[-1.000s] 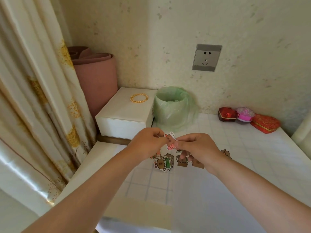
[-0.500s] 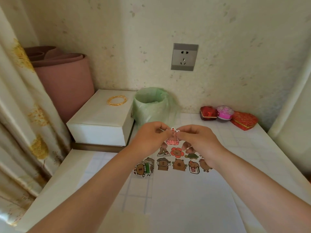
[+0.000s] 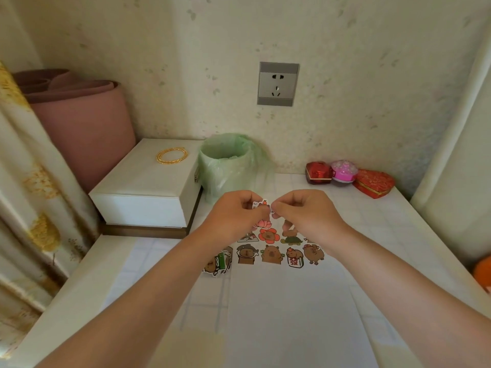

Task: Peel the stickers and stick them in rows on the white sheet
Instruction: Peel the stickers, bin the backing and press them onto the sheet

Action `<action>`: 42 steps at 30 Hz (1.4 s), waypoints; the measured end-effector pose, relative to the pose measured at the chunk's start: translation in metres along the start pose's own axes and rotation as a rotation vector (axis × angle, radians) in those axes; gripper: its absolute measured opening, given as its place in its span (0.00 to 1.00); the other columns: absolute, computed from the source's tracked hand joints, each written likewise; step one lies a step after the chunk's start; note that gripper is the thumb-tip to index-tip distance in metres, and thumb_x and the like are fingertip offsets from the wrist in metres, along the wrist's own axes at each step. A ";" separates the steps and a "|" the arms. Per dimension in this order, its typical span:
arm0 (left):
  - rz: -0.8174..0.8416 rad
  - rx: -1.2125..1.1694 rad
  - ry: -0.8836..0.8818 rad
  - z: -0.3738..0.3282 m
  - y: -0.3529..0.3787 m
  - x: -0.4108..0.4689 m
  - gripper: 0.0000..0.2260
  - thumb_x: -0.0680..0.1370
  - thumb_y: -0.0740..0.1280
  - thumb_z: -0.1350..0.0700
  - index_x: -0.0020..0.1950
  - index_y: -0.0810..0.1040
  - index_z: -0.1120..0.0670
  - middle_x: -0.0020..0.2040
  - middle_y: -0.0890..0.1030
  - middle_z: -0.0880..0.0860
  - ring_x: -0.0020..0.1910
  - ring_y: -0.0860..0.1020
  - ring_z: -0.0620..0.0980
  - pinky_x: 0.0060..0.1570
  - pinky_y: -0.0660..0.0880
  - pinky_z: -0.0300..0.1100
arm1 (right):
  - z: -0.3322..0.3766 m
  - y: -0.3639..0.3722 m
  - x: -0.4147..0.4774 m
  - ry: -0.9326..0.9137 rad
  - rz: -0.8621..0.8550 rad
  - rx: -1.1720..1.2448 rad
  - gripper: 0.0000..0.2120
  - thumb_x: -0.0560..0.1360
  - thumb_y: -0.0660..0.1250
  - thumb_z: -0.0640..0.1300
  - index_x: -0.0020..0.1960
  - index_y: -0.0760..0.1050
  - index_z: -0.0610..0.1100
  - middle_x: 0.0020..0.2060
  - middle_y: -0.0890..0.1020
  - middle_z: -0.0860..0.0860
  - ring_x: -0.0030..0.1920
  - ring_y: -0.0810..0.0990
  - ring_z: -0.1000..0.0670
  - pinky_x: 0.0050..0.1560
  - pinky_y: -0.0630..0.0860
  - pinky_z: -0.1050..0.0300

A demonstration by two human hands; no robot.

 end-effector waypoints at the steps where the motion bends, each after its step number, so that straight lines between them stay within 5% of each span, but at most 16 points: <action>1: -0.008 0.002 0.010 0.000 0.000 0.000 0.03 0.76 0.72 0.54 0.48 0.82 0.51 0.41 0.85 0.55 0.44 0.85 0.57 0.51 0.82 0.55 | 0.002 0.000 0.000 -0.044 -0.032 -0.044 0.05 0.75 0.71 0.43 0.42 0.84 0.47 0.36 0.86 0.52 0.30 0.81 0.54 0.35 0.80 0.53; 4: -0.035 -0.042 0.034 -0.002 -0.002 -0.001 0.05 0.78 0.70 0.54 0.42 0.81 0.51 0.35 0.84 0.52 0.41 0.85 0.56 0.47 0.81 0.53 | 0.006 0.001 0.001 -0.071 -0.042 -0.024 0.04 0.75 0.70 0.44 0.42 0.84 0.47 0.37 0.86 0.52 0.31 0.81 0.54 0.33 0.77 0.55; 9: -0.084 -0.091 0.091 -0.013 -0.013 -0.002 0.05 0.79 0.69 0.57 0.45 0.83 0.56 0.34 0.82 0.50 0.32 0.80 0.41 0.37 0.78 0.34 | -0.007 0.014 0.007 0.184 0.243 0.377 0.08 0.77 0.70 0.48 0.50 0.84 0.44 0.43 0.85 0.49 0.36 0.79 0.49 0.36 0.71 0.54; 14: -0.034 -0.061 0.138 -0.014 -0.014 -0.002 0.06 0.79 0.68 0.57 0.43 0.82 0.53 0.35 0.84 0.52 0.35 0.81 0.43 0.39 0.78 0.36 | -0.011 0.019 0.009 0.218 0.296 0.416 0.07 0.76 0.72 0.46 0.50 0.84 0.44 0.42 0.84 0.50 0.36 0.78 0.50 0.35 0.72 0.56; 23: -0.056 -0.022 0.179 -0.017 -0.012 -0.001 0.06 0.80 0.68 0.55 0.43 0.81 0.50 0.32 0.82 0.46 0.34 0.80 0.40 0.38 0.77 0.34 | -0.002 0.006 0.011 0.071 0.115 0.239 0.06 0.77 0.71 0.46 0.48 0.84 0.43 0.39 0.85 0.51 0.34 0.79 0.52 0.36 0.74 0.56; 29: -0.049 -0.050 0.193 -0.018 -0.012 -0.003 0.05 0.80 0.68 0.56 0.45 0.81 0.52 0.33 0.82 0.47 0.33 0.80 0.41 0.35 0.75 0.32 | -0.002 0.009 0.008 0.108 0.200 0.270 0.08 0.76 0.72 0.47 0.50 0.84 0.43 0.42 0.86 0.49 0.37 0.79 0.50 0.37 0.73 0.54; 37: -0.084 -0.152 0.113 -0.016 -0.010 -0.003 0.06 0.79 0.69 0.57 0.43 0.81 0.54 0.32 0.82 0.48 0.32 0.79 0.42 0.33 0.75 0.33 | 0.004 0.004 0.009 0.024 0.094 0.192 0.06 0.77 0.72 0.46 0.47 0.85 0.44 0.38 0.86 0.51 0.32 0.78 0.54 0.35 0.75 0.58; 42: -0.078 -0.172 0.111 -0.018 -0.014 -0.003 0.05 0.79 0.69 0.57 0.44 0.82 0.55 0.32 0.82 0.48 0.34 0.79 0.43 0.35 0.75 0.33 | 0.001 0.006 0.010 0.111 0.181 0.378 0.10 0.79 0.69 0.48 0.50 0.84 0.42 0.42 0.86 0.49 0.35 0.78 0.50 0.35 0.73 0.57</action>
Point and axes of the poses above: each hand's wrist, its own x-axis towards the middle knuckle, its own y-axis out of the palm, z = x × y, the point moved 7 cm from there along x, towards the middle knuckle
